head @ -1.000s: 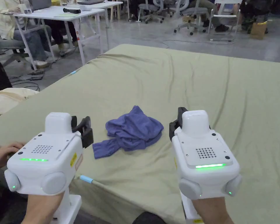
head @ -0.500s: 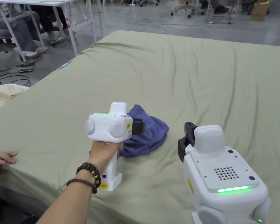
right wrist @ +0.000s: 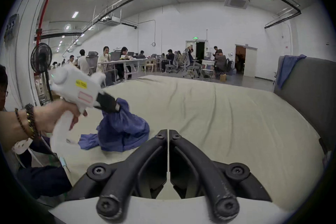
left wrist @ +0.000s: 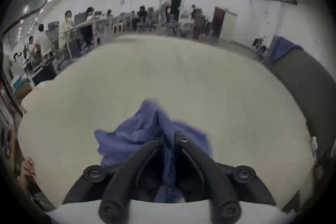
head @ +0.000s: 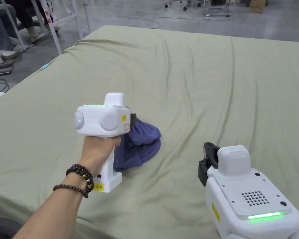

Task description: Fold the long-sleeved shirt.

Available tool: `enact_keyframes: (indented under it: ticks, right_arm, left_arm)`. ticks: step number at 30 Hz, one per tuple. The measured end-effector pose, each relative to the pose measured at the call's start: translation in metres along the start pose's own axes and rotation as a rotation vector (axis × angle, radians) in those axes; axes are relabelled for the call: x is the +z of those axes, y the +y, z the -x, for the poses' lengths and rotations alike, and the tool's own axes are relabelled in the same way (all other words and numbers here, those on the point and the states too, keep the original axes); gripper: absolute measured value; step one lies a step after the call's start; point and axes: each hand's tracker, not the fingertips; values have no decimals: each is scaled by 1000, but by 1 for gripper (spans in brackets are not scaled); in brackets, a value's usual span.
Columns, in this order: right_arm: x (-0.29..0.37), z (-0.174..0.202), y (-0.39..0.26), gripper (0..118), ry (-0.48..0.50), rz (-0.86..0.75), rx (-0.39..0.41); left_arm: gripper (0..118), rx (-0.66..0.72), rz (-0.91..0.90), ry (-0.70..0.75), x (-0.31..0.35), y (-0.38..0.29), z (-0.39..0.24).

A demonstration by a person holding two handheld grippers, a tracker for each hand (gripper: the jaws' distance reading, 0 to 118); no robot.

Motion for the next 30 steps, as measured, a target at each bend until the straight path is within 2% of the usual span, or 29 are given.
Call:
enact_keyframes:
  ticks: [3,7,10,14,17,19,22,23,24,25,26,27,30]
  right_arm:
    - [20,-26,3,0,-43,-29,-33]
    - [60,-74,6,0,-153,-73,-84]
    - [92,-117,4,0,-235,-82,-131]
    - [131,-172,-8,0,-425,-79,-171]
    - [152,-207,-17,0,-548,-55,-197]
    - [162,-226,-23,0,-626,-11,-197]
    - [168,-241,-28,0,-628,40,-199]
    - [169,-243,-30,0,-616,40,-211]
    - [168,-244,-31,0,-602,44,-219]
    - [166,-245,-32,0,-590,48,-218]
    - [162,-245,-33,0,-580,54,-208]
    - [157,-244,-32,0,-559,66,-188]
    - [149,-240,-30,0,-460,94,-157]
  left_arm:
    - [7,-88,-115,-93,40,35,-61]
    - [7,-191,-211,-269,70,61,-169]
    - [7,-240,-177,-385,65,53,-260]
    - [7,-276,-95,-601,33,-1,-374]
    - [7,-299,32,-710,7,-60,-448]
    - [7,-331,111,-670,-18,-108,-478]
    - [9,-414,119,-596,-30,-149,-484]
    - [21,-405,112,-593,-28,-152,-480]
    - [47,-389,95,-588,-24,-150,-472]
    - [87,-376,90,-585,-22,-143,-460]
    - [105,-342,86,-573,-18,-136,-448]
    - [109,-305,45,-549,-7,-129,-432]
    - [109,-210,-106,-518,32,-109,-371]
